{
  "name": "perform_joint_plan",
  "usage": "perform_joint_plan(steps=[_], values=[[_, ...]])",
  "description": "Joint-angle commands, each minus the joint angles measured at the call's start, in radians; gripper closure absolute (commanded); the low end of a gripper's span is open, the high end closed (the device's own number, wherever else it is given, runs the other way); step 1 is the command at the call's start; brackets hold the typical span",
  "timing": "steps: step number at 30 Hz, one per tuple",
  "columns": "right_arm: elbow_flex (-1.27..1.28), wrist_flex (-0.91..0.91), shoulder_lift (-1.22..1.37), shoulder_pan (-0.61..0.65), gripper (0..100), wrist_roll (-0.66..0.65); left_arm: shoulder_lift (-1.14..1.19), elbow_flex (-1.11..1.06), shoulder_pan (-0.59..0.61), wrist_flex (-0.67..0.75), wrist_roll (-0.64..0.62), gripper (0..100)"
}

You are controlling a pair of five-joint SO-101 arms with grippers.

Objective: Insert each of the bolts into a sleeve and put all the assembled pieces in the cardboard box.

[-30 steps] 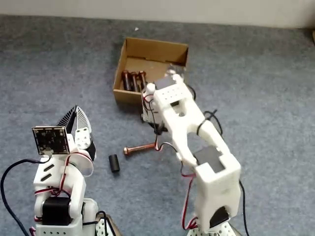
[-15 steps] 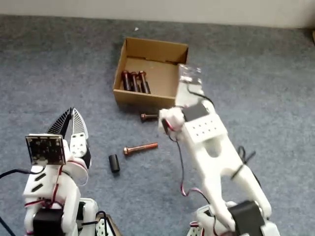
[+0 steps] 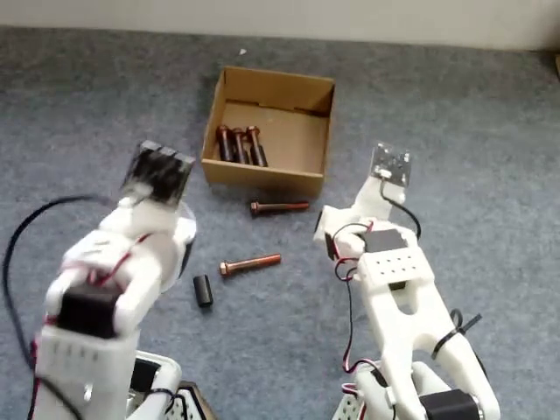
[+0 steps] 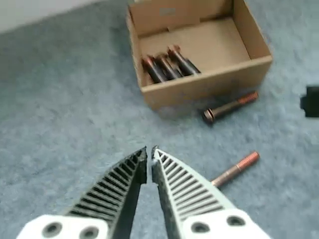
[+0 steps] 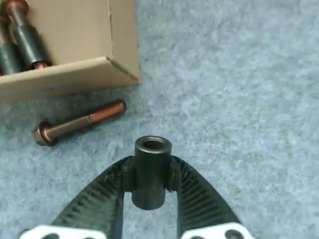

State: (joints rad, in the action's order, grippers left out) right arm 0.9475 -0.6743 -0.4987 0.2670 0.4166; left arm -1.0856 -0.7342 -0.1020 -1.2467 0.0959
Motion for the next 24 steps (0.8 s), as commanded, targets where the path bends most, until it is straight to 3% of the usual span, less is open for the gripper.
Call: perform_joint_plan(steps=[1, 7, 16, 24], values=[[-0.002, 0.041, -0.038, -0.021, 99.3, -0.006, 0.240, 0.114, -0.099, -0.008, 0.003, 89], [-0.004, 0.041, -0.028, -0.041, 99.3, -0.006, 0.552, 0.209, -0.122, -0.008, 0.012, 83], [-0.004, 0.041, -0.028, -0.041, 99.3, -0.006, 0.928, 0.326, -0.128, -0.006, 0.204, 81], [-0.004, 0.041, -0.028, -0.041, 99.3, -0.006, 1.118, 0.355, -0.176, -0.002, 0.322, 81]])
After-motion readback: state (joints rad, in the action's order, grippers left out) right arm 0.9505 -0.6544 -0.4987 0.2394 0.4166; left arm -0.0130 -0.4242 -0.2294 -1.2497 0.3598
